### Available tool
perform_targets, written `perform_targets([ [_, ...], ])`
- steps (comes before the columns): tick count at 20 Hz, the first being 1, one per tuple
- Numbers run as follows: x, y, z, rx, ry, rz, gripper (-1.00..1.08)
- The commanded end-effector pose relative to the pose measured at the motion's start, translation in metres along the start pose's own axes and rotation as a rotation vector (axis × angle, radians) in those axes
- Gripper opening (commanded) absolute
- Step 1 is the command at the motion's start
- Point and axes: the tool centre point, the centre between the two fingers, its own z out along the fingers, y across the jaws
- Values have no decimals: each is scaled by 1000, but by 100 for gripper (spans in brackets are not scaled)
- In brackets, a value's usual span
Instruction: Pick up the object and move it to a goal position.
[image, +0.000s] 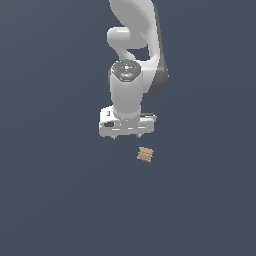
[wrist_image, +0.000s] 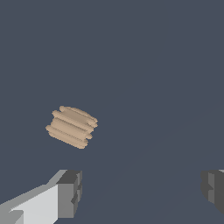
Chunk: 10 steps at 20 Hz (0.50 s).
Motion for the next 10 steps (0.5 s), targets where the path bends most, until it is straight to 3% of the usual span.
perform_targets([
  [1,1,-3,4,-2,0,-50,100],
  [10,7,-22,23,-10,-1,-314,100],
])
